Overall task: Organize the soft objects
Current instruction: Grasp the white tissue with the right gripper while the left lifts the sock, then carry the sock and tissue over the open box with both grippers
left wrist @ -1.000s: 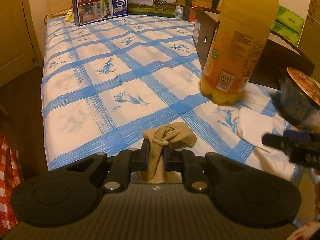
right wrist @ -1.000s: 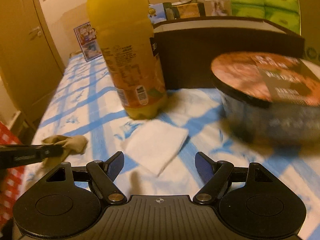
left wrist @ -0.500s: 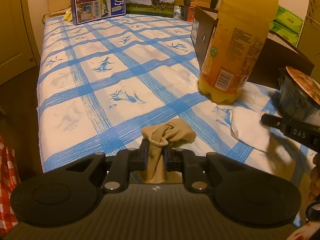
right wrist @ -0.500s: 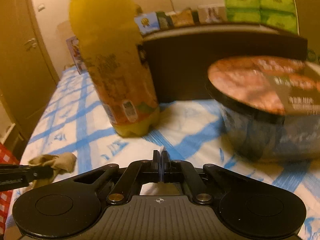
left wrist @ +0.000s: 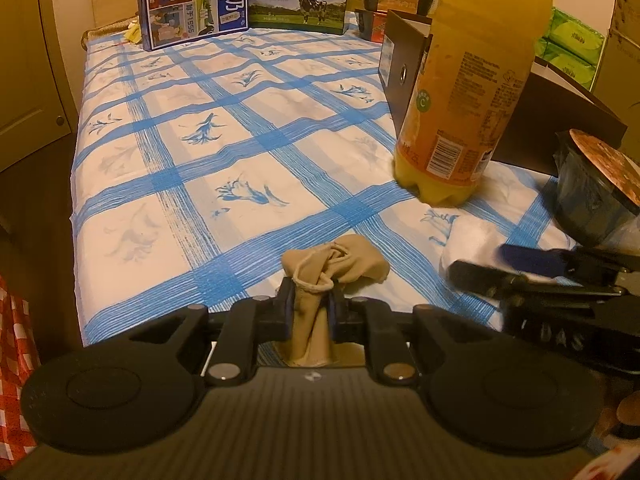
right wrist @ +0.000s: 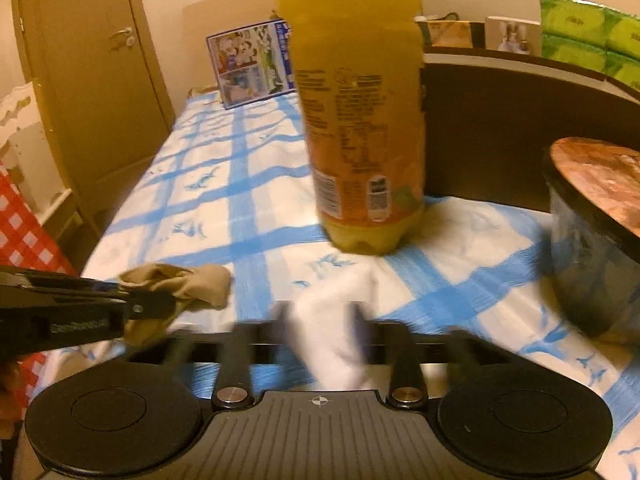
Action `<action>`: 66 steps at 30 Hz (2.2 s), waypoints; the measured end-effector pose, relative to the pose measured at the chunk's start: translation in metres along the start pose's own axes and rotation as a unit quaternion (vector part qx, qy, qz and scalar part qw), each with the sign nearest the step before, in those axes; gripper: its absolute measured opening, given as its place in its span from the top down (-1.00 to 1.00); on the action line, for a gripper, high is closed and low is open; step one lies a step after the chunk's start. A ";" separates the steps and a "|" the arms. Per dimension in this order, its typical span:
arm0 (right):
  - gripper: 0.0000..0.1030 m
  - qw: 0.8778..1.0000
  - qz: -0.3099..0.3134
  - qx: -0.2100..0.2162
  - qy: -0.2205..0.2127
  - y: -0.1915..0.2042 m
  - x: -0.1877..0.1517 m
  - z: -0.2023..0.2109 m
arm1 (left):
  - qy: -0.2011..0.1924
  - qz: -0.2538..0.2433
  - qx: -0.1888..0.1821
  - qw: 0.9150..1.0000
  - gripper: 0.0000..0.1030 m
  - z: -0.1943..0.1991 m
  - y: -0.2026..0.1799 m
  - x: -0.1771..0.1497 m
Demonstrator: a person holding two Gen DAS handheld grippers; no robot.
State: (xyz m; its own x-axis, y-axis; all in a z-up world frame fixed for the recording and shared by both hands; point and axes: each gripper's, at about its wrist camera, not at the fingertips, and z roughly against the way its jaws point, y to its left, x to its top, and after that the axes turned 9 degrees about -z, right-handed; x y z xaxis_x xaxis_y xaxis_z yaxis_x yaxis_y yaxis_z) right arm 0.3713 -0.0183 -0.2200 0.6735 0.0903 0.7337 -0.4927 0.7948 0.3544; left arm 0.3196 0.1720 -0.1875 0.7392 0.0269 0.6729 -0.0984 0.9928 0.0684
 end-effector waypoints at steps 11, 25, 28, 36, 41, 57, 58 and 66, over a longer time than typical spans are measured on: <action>0.04 0.998 0.046 -0.047 0.003 0.011 -0.005 -0.013 | 0.000 0.000 0.000 1.000 0.72 -0.001 0.000 0.000; 0.87 0.999 0.025 -0.044 0.005 -0.004 0.001 -0.004 | -0.002 -0.009 -0.002 1.000 0.76 -0.003 -0.005 0.004; 0.87 0.999 0.021 -0.043 0.006 -0.006 0.000 0.001 | -0.002 -0.009 -0.005 1.000 0.77 -0.001 -0.005 0.004; 0.87 0.999 0.006 -0.043 0.004 -0.011 0.000 0.017 | 0.000 -0.010 -0.012 1.000 0.78 0.007 -0.010 0.002; 0.87 0.999 -0.003 -0.044 -0.001 -0.013 0.001 0.028 | -0.002 -0.014 -0.014 1.000 0.79 0.013 -0.013 0.003; 0.87 0.999 -0.025 -0.024 -0.010 -0.025 0.005 0.073 | -0.016 -0.024 -0.008 1.000 0.79 0.032 0.002 0.011; 0.87 0.999 -0.026 -0.024 -0.010 -0.026 0.005 0.075 | -0.017 -0.026 -0.008 0.999 0.79 0.034 0.004 0.011; 0.87 0.999 -0.041 -0.019 -0.014 -0.035 0.008 0.095 | -0.030 -0.037 -0.015 0.999 0.79 0.040 0.016 0.017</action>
State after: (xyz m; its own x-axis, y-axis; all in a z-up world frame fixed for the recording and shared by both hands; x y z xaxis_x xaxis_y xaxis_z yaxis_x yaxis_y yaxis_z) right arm 0.3415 -0.1024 -0.1715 0.6946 0.0077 0.7193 -0.4153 0.8208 0.3922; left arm 0.3038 0.1833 -0.1460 0.7029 -0.0533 0.7093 -0.0234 0.9949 0.0979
